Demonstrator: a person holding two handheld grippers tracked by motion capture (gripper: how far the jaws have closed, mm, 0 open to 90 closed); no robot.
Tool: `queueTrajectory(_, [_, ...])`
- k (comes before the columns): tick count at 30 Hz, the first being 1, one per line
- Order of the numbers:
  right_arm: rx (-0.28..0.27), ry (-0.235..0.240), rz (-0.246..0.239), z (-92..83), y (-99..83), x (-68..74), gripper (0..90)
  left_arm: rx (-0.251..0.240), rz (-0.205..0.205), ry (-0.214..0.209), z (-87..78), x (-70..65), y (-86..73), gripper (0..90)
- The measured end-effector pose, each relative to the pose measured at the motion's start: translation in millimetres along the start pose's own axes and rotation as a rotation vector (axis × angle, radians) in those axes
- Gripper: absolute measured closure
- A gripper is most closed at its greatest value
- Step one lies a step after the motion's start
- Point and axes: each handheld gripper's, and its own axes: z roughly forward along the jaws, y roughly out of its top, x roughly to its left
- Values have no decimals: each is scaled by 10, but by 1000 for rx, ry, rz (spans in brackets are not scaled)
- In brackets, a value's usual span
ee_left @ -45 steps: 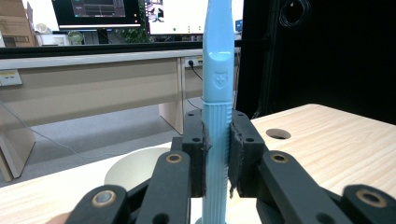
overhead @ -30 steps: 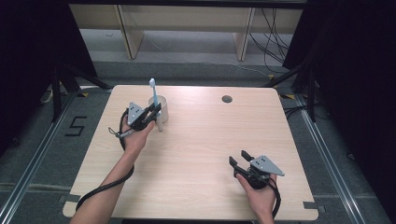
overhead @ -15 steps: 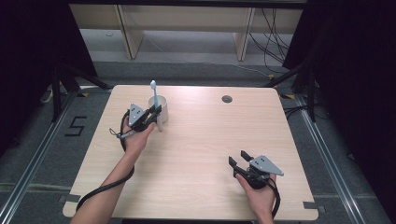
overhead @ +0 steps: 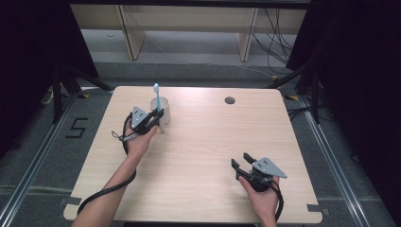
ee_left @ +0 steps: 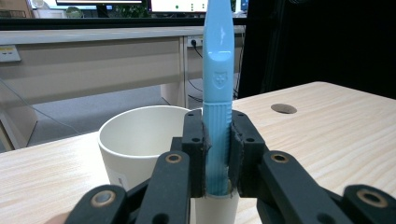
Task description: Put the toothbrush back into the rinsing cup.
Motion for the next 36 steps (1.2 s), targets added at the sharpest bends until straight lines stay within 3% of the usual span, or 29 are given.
queueTrajectory(5, [7,16,26,2,-2,17,438,6,-4,1,4,-5,-8,779])
queueTrajectory(7, [0,-1,0,-4,1,2,438,10,-2,4,3,1,-13,778])
queueTrajectory(10, [-5,-5,2,-4,1,1,438,17,0,7,-4,5,-19,771])
queueTrajectory(11, [10,8,29,-10,3,15,438,15,0,7,-7,6,-22,763])
queueTrajectory(15, [9,10,33,-10,2,17,438,19,-6,15,-24,6,-13,676])
queueTrajectory(22, [2,-1,13,-7,-1,4,438,43,19,9,-77,-27,-5,528])
queueTrajectory(25, [-2,-4,5,-3,-1,3,438,63,5,14,-90,-39,-6,468])
queueTrajectory(27, [0,-2,2,-8,-1,-2,438,70,3,15,-106,-44,-9,446])
queueTrajectory(28, [8,2,38,-12,-5,22,437,72,7,15,-114,-44,-5,437])
queueTrajectory(29, [-4,0,2,-4,-3,-6,437,73,4,15,-122,-50,-2,431])
queueTrajectory(33, [10,3,17,-12,-3,5,437,84,9,9,-153,-59,25,406])
queueTrajectory(34, [12,4,39,-14,-6,23,437,86,8,12,-161,-60,31,401])
queueTrajectory(36, [-22,-11,4,6,-9,0,437,92,7,11,-178,-61,43,396])
